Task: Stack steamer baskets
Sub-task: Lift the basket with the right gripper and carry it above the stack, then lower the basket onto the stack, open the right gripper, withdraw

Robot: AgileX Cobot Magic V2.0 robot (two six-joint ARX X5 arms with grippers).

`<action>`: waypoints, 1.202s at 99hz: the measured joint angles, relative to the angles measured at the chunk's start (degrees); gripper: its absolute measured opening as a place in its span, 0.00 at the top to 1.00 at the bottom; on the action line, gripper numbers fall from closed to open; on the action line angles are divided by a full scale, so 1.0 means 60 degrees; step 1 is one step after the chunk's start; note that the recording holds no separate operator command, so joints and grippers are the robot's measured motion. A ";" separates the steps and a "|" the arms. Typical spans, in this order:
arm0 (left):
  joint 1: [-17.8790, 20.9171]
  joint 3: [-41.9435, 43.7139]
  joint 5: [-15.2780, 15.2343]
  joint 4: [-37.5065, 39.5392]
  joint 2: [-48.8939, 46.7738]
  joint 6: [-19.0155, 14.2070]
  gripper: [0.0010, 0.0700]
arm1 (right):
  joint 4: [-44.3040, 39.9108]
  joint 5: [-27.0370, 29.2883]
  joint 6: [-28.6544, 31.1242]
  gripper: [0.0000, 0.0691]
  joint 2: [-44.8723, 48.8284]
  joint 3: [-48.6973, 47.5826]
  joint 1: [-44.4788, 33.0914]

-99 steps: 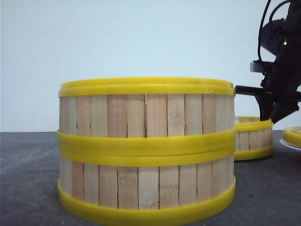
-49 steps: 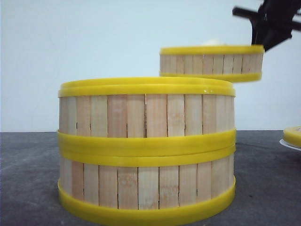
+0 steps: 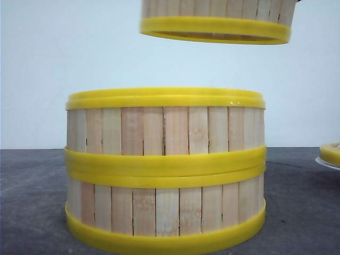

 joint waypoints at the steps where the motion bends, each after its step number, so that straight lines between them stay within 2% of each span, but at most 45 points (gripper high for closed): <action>1: 0.0000 0.0000 0.0000 -0.0011 0.0000 0.0000 0.62 | -0.0069 -0.0007 -0.0029 0.95 0.0004 0.0000 0.0047; 13: 0.0000 0.0000 0.0000 -0.0175 0.0000 0.0000 0.62 | -0.0612 -0.0011 -0.0306 0.95 0.0058 -0.0004 0.0612; 46: 0.0000 0.0000 0.0000 -0.0357 0.0000 0.0000 0.62 | -0.0597 0.0200 -0.0433 0.95 0.0080 -0.0080 0.2022; 74: 0.0000 0.0000 0.0004 -0.0368 0.0000 0.0000 0.62 | -0.0557 0.0499 -0.0437 0.95 0.0743 -0.0546 0.2273; 119: 0.0000 0.0000 0.0000 -0.0648 0.0000 0.0000 0.62 | -0.0291 0.0488 -0.0430 0.95 0.1548 -0.0546 0.2503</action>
